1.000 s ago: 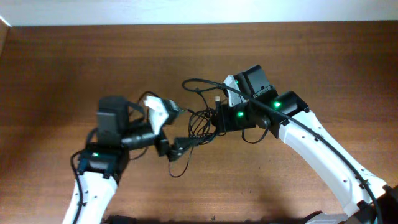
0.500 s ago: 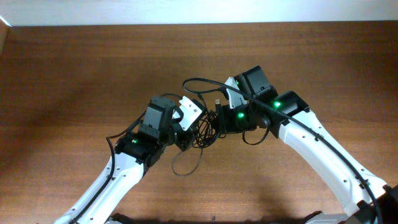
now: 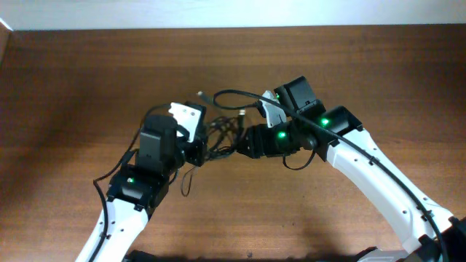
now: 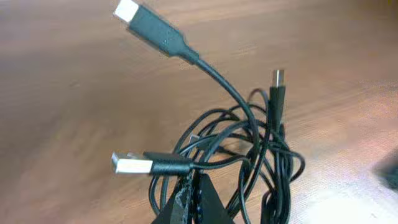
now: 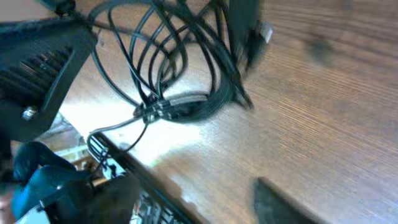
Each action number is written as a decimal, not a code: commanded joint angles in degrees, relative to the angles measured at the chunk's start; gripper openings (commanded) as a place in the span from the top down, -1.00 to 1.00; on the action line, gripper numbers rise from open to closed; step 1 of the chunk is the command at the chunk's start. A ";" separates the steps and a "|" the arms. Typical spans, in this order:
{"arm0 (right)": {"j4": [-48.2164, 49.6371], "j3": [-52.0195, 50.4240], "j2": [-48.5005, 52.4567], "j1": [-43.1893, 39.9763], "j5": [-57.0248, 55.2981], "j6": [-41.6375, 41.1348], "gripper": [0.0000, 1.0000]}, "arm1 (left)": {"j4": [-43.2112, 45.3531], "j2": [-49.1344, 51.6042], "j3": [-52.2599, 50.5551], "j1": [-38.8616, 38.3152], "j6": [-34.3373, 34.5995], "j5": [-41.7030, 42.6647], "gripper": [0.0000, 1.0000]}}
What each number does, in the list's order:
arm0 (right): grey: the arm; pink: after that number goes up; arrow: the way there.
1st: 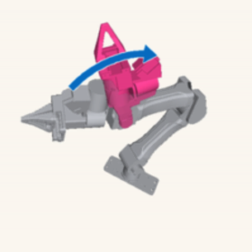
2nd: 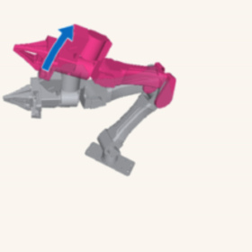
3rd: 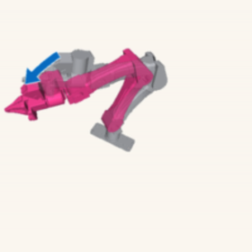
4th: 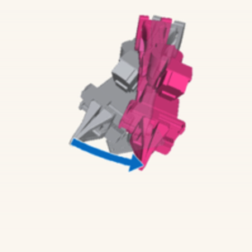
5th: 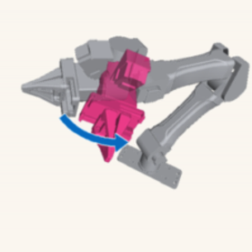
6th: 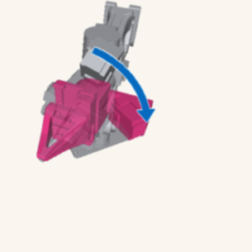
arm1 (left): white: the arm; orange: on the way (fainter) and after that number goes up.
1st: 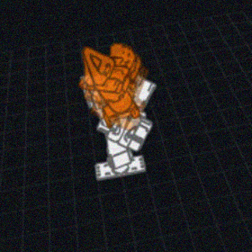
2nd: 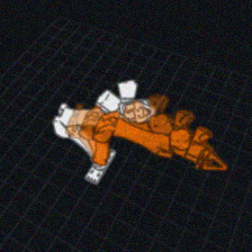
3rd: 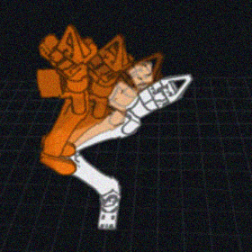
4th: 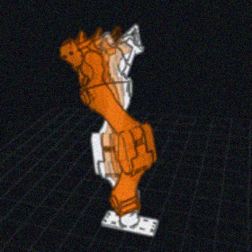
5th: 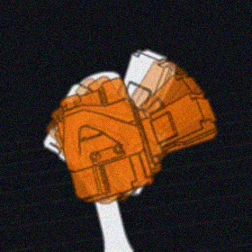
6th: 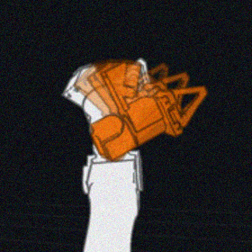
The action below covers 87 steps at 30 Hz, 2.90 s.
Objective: Untangle cables
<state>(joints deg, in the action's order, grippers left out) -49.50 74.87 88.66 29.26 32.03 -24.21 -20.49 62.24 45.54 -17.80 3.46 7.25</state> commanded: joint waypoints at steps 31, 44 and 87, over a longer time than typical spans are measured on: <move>-5.22 1.53 6.84 -1.33 -30.01 -36.06 0.91 | 20.04 -7.28 0.31 12.81 25.81 31.15 1.00; -2.16 1.57 6.75 -11.63 7.93 -19.67 0.08 | 9.22 -8.22 0.31 19.32 29.42 27.87 0.69; -5.40 1.53 6.75 -11.26 -3.56 -13.64 -0.47 | -10.21 35.19 0.31 -1.27 85.53 -21.64 1.00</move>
<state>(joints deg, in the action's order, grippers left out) -54.68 75.70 95.33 17.74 29.78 -38.33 -29.80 94.37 46.78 -19.18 89.69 -13.58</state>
